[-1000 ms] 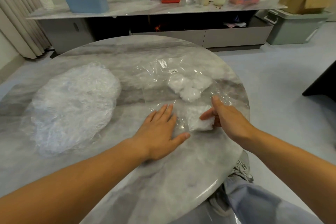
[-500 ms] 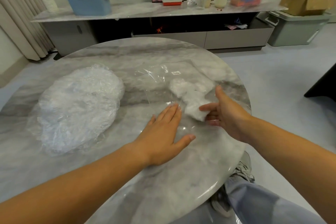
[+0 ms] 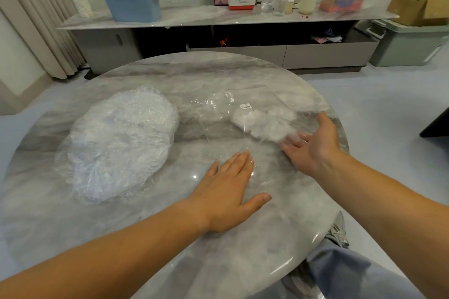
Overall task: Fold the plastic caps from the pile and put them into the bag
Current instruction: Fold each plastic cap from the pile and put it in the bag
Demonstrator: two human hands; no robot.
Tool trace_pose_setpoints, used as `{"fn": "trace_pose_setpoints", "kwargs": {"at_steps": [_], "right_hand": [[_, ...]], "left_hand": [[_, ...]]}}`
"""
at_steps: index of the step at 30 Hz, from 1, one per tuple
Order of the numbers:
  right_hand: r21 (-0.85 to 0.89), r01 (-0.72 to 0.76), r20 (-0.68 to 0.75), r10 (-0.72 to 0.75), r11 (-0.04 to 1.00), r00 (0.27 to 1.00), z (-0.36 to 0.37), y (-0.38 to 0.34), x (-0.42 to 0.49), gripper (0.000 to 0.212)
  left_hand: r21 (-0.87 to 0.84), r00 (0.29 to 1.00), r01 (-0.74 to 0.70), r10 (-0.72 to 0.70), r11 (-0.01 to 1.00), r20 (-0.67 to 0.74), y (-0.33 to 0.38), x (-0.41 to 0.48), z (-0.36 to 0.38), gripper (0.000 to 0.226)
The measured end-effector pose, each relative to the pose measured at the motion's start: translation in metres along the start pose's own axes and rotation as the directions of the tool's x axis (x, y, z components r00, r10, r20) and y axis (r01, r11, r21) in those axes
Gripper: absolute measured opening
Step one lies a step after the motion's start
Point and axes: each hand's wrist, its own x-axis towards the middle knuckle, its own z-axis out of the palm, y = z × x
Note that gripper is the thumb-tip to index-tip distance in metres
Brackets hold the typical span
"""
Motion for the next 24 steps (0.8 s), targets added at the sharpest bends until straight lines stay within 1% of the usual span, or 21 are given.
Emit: {"fn": "trace_pose_setpoints", "kwargs": {"at_steps": [5,7,9,10,13,16,18,20,22,24], "right_hand": [[-0.124,-0.04,0.013,0.042,0.991,0.999,-0.009,0.0,-0.01,0.073],[-0.089,-0.033,0.012,0.034,0.995,0.999,-0.015,-0.001,-0.016,0.075],[-0.071,0.002,0.014,-0.001,0.997,1.0,-0.018,-0.004,-0.026,0.071],[-0.102,0.025,0.004,-0.025,0.994,1.0,-0.02,-0.004,-0.03,0.07],[-0.274,0.066,-0.022,-0.075,0.959,0.997,-0.03,-0.003,-0.042,0.061],[-0.41,0.086,-0.012,-0.099,0.908,0.995,-0.039,-0.001,-0.051,0.043],[-0.492,0.12,0.042,-0.114,0.862,0.993,-0.038,0.0,-0.059,0.034],[-0.552,0.176,0.145,-0.114,0.815,0.983,-0.028,0.006,-0.07,0.036],[-0.607,0.243,0.261,-0.099,0.757,0.96,-0.013,0.017,-0.082,0.04],[-0.656,0.319,0.382,-0.063,0.684,0.922,0.003,0.031,-0.093,0.042]], "left_hand": [[0.021,1.0,0.011,-0.011,1.0,0.005,-0.006,-0.002,0.001,0.088],[0.029,1.0,0.012,-0.012,0.999,0.004,-0.008,-0.002,0.002,0.088],[0.027,1.0,0.012,-0.012,1.0,0.002,-0.008,-0.002,0.003,0.087],[0.022,1.0,0.012,-0.012,1.0,0.005,-0.009,-0.002,0.003,0.085],[0.0,1.0,0.006,-0.006,1.0,0.016,-0.01,-0.002,0.005,0.079],[-0.095,1.0,-0.017,0.019,0.995,0.018,-0.012,-0.004,0.003,0.071],[-0.19,0.999,-0.032,0.028,0.981,-0.023,-0.016,-0.009,0.001,0.065],[-0.249,0.997,-0.026,0.007,0.968,-0.075,-0.023,-0.017,-0.003,0.064],[-0.245,0.99,0.006,-0.041,0.97,-0.138,-0.032,-0.031,-0.009,0.066],[-0.219,0.974,0.055,-0.101,0.974,-0.204,-0.044,-0.051,-0.014,0.065]]}}
